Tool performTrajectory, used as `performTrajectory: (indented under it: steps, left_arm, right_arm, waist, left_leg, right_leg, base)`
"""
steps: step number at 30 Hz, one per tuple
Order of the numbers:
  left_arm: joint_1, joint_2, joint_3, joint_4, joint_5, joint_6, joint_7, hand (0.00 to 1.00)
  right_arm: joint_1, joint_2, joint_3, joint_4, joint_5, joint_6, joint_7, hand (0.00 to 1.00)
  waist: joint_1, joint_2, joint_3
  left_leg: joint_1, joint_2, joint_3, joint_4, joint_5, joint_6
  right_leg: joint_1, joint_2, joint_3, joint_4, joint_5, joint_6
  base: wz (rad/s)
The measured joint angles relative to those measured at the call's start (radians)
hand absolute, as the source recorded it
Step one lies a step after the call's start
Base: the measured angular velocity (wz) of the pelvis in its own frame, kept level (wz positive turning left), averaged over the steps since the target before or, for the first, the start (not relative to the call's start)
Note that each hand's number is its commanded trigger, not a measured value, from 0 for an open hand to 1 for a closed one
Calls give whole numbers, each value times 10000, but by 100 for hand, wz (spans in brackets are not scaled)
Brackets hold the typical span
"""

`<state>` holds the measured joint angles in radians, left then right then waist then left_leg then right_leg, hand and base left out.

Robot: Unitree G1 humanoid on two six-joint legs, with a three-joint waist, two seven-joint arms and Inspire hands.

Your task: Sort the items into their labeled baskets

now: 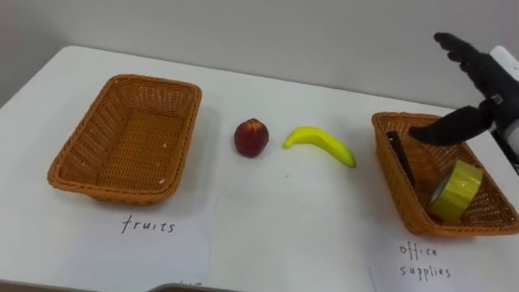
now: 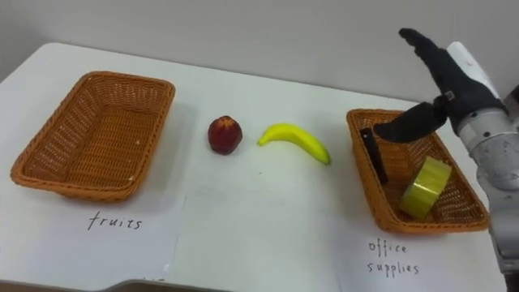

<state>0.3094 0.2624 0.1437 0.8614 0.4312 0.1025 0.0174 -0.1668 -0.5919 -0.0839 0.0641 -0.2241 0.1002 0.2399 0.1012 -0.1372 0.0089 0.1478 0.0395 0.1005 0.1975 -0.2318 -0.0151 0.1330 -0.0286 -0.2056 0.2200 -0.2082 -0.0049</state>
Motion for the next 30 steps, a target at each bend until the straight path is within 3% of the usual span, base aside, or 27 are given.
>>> performTrajectory:
  steps: [8, 17, 22, 30]
  left_arm:
    - [167, 35, -30, 5, 25, 7, 16, 0]
    - [83, 35, -108, 5, 145, 4, 156, 0]
    - [-417, 230, -538, 63, 134, -12, 190, 0]
    - [-637, 331, -691, 519, 132, -33, 207, 0]
  right_arm:
    - [2, 17, 816, 111, -221, 6, -12, 0]
    - [-314, 16, 1073, 1272, -143, -97, -82, 0]
    - [-885, 15, 1725, 2012, -221, -152, -436, 0]
    - [-885, 16, 1972, 2079, -173, -229, -785, 0]
  waist:
    - [236, -277, -71]
    - [559, -240, -27]
    - [562, -299, 96]
    - [707, -419, 53]
  left_leg:
    - [-330, -17, -212, 86, 3, -4]
    - [-795, -12, -431, 129, 31, -40]
    - [-1477, 6, -605, 566, 32, -44]
    - [-1991, 5, -731, 798, 32, -44]
  right_leg:
    - [-98, 4, -254, -153, 2, -2]
    - [-464, -7, -475, -106, 13, -15]
    - [-945, -17, -700, 2, 49, -74]
    - [-1281, -18, -824, 23, 75, -104]
  base:
    - [10]
    - [7]
    - [10]
    - [5]
